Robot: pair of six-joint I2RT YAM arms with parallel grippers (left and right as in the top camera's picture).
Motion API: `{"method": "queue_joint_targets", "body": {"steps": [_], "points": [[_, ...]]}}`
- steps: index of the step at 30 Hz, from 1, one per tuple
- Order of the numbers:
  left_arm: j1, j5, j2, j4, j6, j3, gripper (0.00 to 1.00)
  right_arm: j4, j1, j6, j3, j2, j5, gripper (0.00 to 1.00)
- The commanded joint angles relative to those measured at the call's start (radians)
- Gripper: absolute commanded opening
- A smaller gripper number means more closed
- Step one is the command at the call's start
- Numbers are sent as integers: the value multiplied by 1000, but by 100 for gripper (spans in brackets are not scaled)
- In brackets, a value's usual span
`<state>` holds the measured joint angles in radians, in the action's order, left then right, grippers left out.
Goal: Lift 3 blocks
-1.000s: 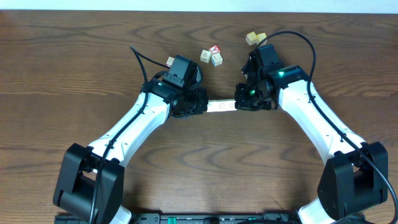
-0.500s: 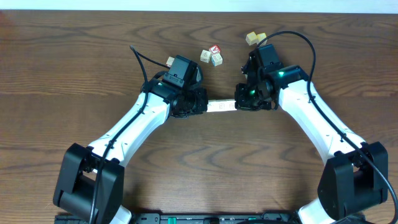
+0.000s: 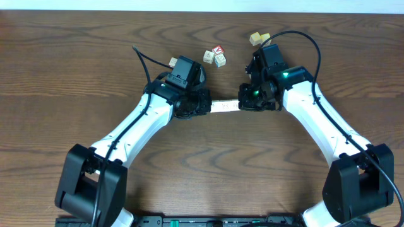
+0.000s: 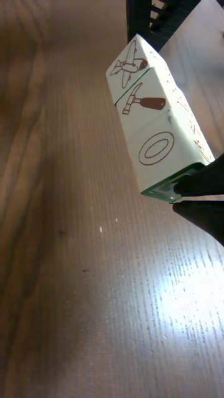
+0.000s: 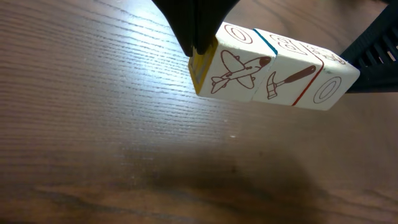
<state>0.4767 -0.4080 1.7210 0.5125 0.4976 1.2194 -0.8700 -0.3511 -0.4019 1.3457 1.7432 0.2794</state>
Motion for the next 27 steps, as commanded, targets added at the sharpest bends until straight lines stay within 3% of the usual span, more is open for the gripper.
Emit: {"method": "queue_joint_targets", "body": {"steps": [1, 17, 27], "points": [[64, -142, 10, -47, 6, 9, 7, 29, -57, -13, 15, -23, 204, 1], [64, -130, 58, -55, 13, 8, 7, 106, -56, -32, -53, -23, 203, 1], [64, -129, 75, -58, 13, 8, 7, 249, -56, -85, -193, -23, 204, 1]]}}
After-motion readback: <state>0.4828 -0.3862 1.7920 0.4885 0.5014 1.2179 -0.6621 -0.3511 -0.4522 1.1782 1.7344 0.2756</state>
